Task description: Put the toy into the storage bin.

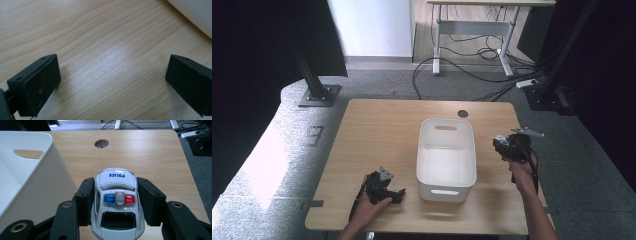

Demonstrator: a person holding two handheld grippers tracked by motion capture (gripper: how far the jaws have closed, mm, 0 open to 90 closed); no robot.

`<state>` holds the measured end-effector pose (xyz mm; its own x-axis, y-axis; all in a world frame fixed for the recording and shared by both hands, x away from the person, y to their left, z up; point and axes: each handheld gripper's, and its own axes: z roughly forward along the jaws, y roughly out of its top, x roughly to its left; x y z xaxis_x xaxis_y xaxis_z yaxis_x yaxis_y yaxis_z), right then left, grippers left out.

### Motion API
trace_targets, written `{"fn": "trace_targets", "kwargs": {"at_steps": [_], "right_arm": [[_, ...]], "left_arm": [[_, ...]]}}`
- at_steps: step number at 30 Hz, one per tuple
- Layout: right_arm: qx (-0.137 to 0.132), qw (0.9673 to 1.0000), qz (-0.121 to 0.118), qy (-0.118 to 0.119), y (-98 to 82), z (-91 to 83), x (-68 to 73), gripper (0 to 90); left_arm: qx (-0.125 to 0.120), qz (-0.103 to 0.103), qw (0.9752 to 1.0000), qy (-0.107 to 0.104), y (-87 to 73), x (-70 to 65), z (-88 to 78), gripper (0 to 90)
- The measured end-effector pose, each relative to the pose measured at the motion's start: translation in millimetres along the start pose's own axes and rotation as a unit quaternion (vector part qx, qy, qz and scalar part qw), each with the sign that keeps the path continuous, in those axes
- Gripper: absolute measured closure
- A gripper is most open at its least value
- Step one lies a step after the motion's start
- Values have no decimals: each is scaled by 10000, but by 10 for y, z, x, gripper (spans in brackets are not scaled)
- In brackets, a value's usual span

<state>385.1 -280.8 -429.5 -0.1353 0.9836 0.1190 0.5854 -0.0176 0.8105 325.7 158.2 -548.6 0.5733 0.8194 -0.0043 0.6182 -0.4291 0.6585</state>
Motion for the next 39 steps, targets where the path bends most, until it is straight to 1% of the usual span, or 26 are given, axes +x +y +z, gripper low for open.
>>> {"fn": "trace_targets", "kwargs": {"at_steps": [3, 5, 7, 9, 15, 24, 31, 39], "right_arm": [[-57, 10000, 8, 63, 26, -48, 32, 502], [-93, 9999, -40, 123, 42, -89, 78, 502], [-106, 9998, -31, 143, 42, -96, 89, 502], [-123, 9997, -34, 219, 40, -115, 136, 502], [-119, 9995, -86, 263, 58, -122, 207, 502], [-217, 9989, -206, 359, 158, -180, 368, 502], [-254, 9986, -254, 385, 206, -224, 421, 502], [-317, 9979, -315, 470, 279, -283, 530, 502]], "left_arm": [[0, 0, 10000, 1, 0, 0, 0, 0], [0, 0, 10000, 0, 0, 0, 0, 0], [1, -1, 10000, -1, 0, 0, 0, 0], [-1, 0, 10000, 1, 0, 0, 0, 0], [-6, -1, 10000, 3, 0, 0, 1, 0], [0, -1, 10000, 0, 0, 0, 0, 0], [-1, -2, 10000, 1, 0, 0, 0, 0], [0, -1, 10000, 0, 0, 0, 0, 0]]}}
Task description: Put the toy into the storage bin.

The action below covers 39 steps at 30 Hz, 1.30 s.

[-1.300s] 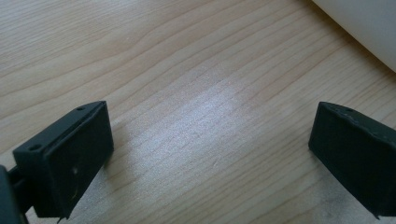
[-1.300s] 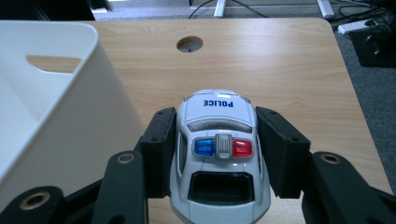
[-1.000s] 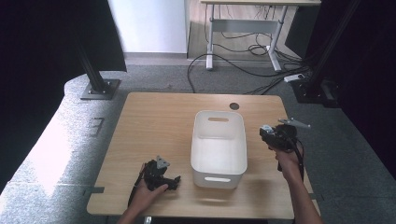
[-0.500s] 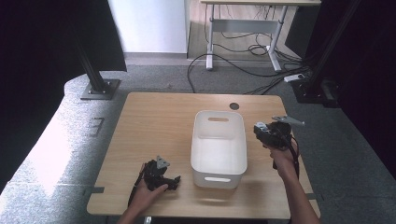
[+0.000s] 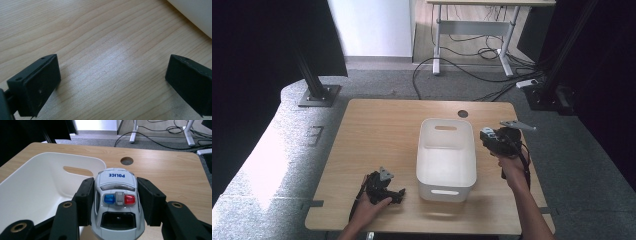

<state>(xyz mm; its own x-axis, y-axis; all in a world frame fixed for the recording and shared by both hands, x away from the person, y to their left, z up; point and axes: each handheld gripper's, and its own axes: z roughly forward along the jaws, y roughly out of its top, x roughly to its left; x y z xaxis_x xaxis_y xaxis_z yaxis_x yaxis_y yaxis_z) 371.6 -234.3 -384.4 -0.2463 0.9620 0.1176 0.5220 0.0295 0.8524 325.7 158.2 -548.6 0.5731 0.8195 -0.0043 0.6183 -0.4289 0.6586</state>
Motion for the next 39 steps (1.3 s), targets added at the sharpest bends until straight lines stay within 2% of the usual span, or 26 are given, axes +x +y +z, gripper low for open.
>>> {"fn": "trace_targets", "kwargs": {"at_steps": [8, 26, 39], "right_arm": [[-28, 9999, -125, 99, 36, 45, 138, 502], [58, 9996, -177, 192, 72, 124, 282, 502], [107, 9992, -275, 286, 138, 214, 451, 502]], "left_arm": [[-2, -2, 10000, 0, 0, 0, 0, 0], [0, -2, 10000, 1, 0, 0, 0, 0], [-3, -2, 10000, 2, -1, -1, -1, 0]]}}
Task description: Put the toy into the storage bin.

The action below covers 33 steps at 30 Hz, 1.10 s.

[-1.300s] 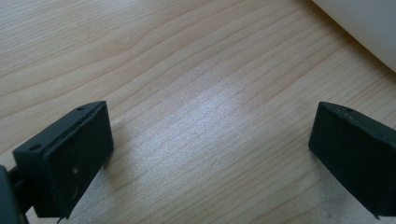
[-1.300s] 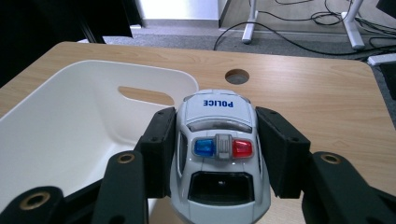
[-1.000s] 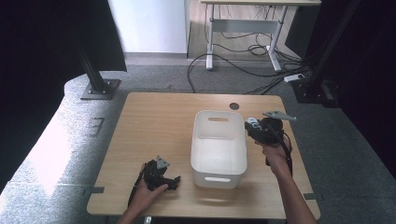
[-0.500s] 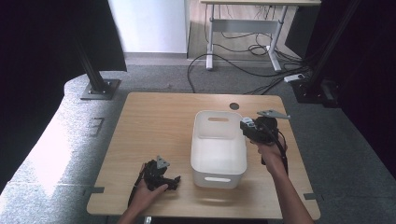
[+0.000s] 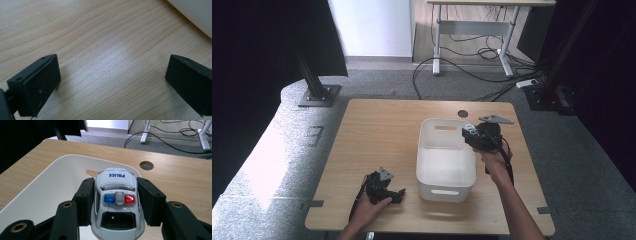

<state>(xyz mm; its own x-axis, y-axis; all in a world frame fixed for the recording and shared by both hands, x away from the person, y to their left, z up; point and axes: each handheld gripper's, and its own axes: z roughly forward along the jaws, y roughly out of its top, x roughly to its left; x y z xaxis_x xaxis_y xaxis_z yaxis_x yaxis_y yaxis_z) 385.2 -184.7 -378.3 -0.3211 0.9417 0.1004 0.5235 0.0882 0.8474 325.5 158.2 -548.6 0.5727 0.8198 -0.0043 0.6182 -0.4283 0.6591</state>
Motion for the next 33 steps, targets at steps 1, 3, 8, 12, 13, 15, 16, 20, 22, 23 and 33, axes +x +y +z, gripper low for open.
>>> {"fn": "trace_targets", "kwargs": {"at_steps": [1, 3, 8, 12, 13, 15, 16, 20, 22, 23, 33], "right_arm": [[13, 10000, -15, 9, 5, 7, 11, 503], [23, 10000, -24, 21, 10, 16, 21, 502], [53, 10000, -53, 43, 34, 50, 70, 502], [55, 9999, -78, 71, 56, 64, 109, 503], [59, 9999, -75, 77, 61, 68, 119, 503], [62, 9999, -82, 86, 67, 79, 135, 502], [69, 9999, -77, 89, 71, 85, 144, 502], [93, 9999, -92, 89, 79, 115, 175, 502], [104, 9999, -91, 84, 80, 131, 180, 503], [115, 9999, -90, 86, 81, 139, 184, 503], [125, 9998, -77, 118, 109, 186, 246, 502]], "left_arm": [[2, 1, 10000, 0, 0, 0, 0, 0], [5, 2, 10000, -1, 0, 0, -1, 0], [6, 2, 10000, -2, -1, 0, -2, 0], [6, 2, 10000, -2, -1, 0, -2, 0], [5, 1, 10000, -2, -1, -1, -2, 0], [6, 1, 10000, -3, -1, -1, -2, 0], [8, 2, 10000, -2, -1, 0, -2, 0], [6, 1, 10000, -3, -1, 0, -2, 0], [8, 2, 10000, -3, -1, 0, -2, 0], [8, 2, 10000, -3, -1, 0, -2, 0], [9, 3, 10000, -3, -1, 0, -2, 0]]}}
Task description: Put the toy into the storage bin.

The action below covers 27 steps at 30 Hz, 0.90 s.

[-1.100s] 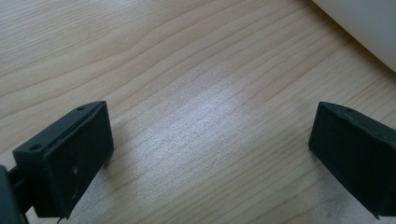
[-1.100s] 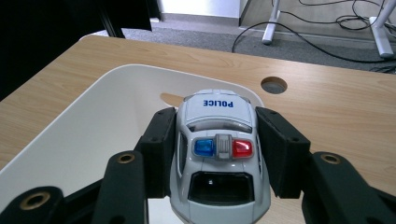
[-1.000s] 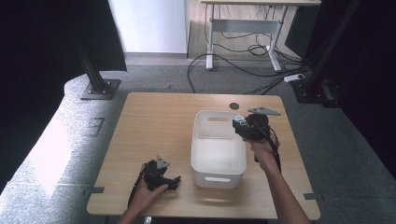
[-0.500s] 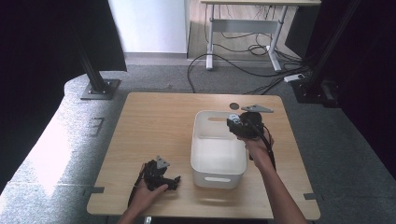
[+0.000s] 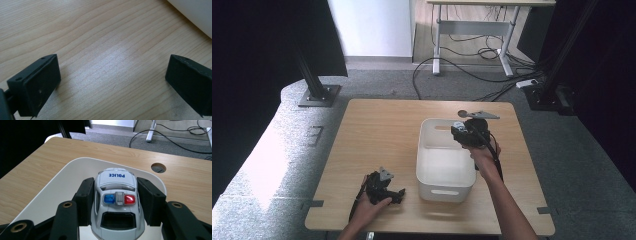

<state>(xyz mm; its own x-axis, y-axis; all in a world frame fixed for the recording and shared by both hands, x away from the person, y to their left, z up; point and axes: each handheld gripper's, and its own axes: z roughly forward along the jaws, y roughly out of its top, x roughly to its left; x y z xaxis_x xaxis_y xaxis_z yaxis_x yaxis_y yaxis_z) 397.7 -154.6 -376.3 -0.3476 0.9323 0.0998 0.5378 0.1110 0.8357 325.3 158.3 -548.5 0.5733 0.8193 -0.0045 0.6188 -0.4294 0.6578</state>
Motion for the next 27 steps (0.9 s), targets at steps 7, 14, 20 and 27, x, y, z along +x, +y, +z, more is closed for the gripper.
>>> {"fn": "trace_targets", "kwargs": {"at_steps": [7, 14, 20, 27], "right_arm": [[69, 10000, 17, 30, -1, 64, 29, 502], [76, 10000, -26, 57, 13, 93, 94, 502], [92, 9999, -49, 87, 28, 120, 150, 502], [115, 9998, -53, 122, 37, 160, 194, 502]], "left_arm": [[0, 0, 10000, 0, 0, 0, 0, 0], [-3, -1, 10000, 3, 0, 0, 0, 0], [-4, -2, 10000, 0, -1, 0, 0, 0], [-3, -2, 10000, 2, 0, 0, 0, 0]]}}
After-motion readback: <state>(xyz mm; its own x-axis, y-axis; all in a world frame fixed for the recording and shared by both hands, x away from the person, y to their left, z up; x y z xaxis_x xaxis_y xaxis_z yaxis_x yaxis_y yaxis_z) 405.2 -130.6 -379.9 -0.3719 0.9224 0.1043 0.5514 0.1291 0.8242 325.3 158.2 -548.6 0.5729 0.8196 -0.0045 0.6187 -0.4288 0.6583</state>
